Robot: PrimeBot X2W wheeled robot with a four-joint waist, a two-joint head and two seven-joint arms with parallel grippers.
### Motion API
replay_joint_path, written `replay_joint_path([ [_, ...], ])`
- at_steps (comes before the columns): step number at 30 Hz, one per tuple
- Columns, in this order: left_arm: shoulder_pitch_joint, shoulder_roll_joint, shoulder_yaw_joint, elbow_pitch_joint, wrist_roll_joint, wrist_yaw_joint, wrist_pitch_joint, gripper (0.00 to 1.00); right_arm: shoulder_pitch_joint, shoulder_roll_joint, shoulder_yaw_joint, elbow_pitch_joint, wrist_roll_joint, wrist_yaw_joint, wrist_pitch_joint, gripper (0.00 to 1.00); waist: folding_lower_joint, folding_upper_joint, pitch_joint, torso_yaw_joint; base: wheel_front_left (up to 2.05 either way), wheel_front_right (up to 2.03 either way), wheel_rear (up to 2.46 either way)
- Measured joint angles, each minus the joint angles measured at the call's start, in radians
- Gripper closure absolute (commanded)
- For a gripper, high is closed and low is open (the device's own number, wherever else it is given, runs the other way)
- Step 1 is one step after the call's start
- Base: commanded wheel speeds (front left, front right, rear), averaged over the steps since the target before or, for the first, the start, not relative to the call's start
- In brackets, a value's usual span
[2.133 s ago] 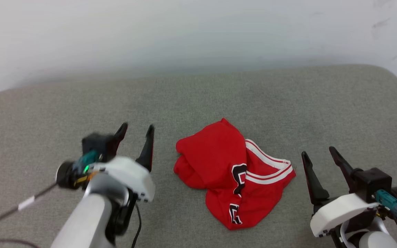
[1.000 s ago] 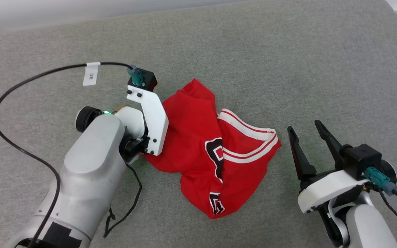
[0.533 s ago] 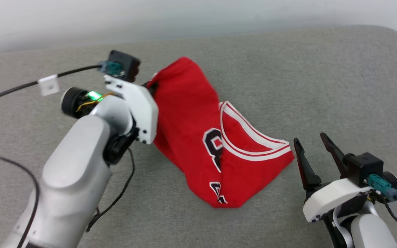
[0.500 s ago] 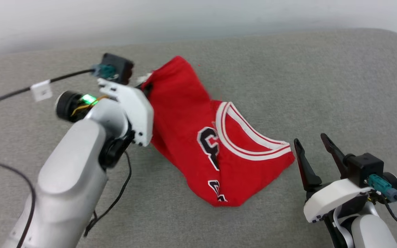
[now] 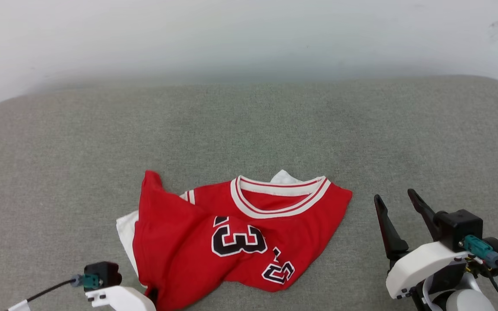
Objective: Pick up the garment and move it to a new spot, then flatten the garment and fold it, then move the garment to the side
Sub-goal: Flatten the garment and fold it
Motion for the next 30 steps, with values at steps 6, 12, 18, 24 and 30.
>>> replay_joint_path([
  [6, 0.052, -0.031, 0.008, -0.011, -0.008, 0.005, -0.076, 0.00, 0.018, 0.000, 0.001, -0.020, -0.008, 0.000, 0.021, 0.00, 0.0000, 0.0000, -0.035, 0.001, 0.00, 0.00, 0.00],
  [12, 0.008, -0.014, 0.018, -0.086, 0.067, 0.016, -0.184, 0.00, 0.035, 0.000, 0.004, -0.034, -0.011, 0.000, 0.037, 0.00, -0.0001, 0.0000, -0.067, -0.007, 0.00, 0.00, 0.00],
  [18, -0.131, 0.029, 0.012, -0.116, 0.094, -0.004, -0.137, 0.00, 0.035, 0.000, 0.005, -0.057, -0.009, 0.000, 0.045, 0.00, -0.0001, 0.0000, -0.045, -0.021, 0.00, 0.00, 0.00],
  [24, -0.343, 0.092, -0.012, -0.083, 0.098, -0.037, 0.053, 0.00, -0.007, 0.000, 0.006, -0.084, -0.011, 0.000, 0.043, 0.00, -0.0001, 0.0000, 0.033, -0.040, 0.00, 0.00, 0.00],
  [30, -0.487, 0.152, -0.017, 0.002, 0.057, -0.065, 0.261, 0.00, -0.051, 0.000, 0.012, -0.072, 0.009, 0.000, 0.017, 0.00, 0.0000, 0.0000, 0.134, -0.073, 0.00, 0.00, 0.00],
])
